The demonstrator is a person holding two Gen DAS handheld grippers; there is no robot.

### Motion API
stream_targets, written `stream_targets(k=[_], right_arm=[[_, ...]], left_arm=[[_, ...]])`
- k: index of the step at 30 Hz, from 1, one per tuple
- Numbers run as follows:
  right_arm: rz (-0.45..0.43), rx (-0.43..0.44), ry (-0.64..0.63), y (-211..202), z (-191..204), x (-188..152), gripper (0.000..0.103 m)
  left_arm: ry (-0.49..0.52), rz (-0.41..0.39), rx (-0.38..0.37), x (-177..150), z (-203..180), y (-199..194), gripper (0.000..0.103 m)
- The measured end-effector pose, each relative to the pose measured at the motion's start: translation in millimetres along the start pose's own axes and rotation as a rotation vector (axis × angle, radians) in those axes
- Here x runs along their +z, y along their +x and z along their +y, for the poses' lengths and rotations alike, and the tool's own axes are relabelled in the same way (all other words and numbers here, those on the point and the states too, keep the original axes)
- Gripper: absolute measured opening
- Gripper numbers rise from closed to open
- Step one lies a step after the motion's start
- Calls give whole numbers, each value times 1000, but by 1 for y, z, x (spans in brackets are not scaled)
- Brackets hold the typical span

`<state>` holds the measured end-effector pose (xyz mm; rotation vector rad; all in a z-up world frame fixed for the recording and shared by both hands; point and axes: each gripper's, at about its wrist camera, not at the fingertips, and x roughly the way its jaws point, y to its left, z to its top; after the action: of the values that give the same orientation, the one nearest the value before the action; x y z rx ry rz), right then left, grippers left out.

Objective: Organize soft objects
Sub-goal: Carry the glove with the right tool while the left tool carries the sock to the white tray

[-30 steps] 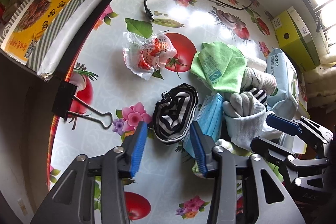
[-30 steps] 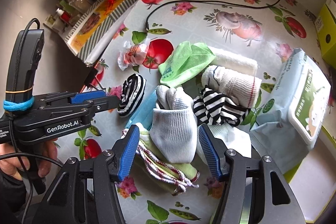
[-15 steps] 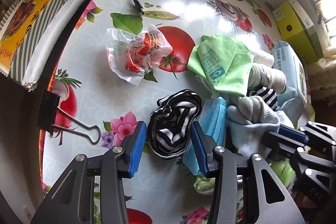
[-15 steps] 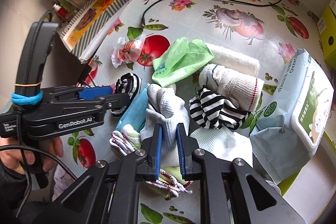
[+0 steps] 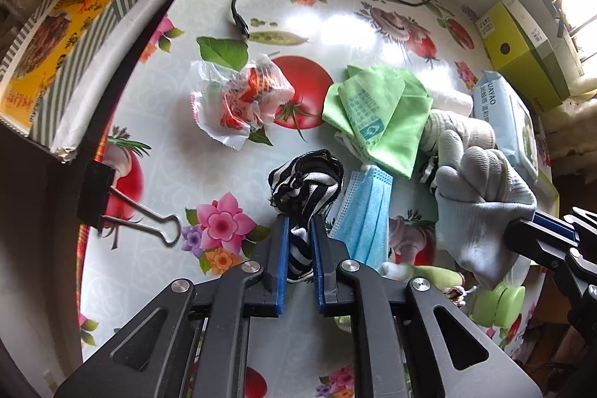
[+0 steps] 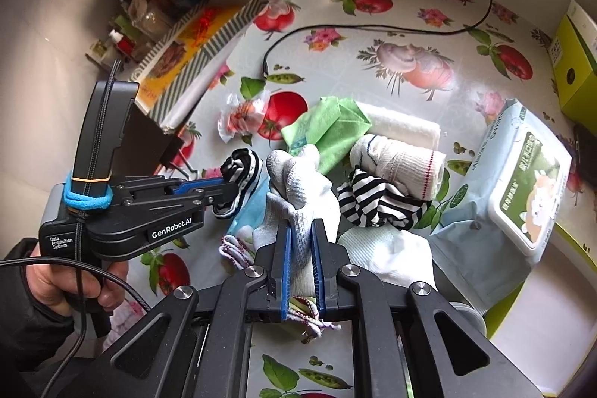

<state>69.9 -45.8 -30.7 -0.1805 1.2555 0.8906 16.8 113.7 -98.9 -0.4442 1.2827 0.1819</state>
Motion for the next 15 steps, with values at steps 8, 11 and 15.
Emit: stream_targets(k=[8,11,15], right_arm=[[-73,10,53,-37,-15,-12,10],[-108,3,80,-54,-25,-19,10],[-155,-14,124,-78,-40,-29,10]], left_arm=[[16,-61,-14,1,-15,-34,11],[36,-79,-27,1,-27,-46,11],[76,-98,-43,3,-50,-59,11]])
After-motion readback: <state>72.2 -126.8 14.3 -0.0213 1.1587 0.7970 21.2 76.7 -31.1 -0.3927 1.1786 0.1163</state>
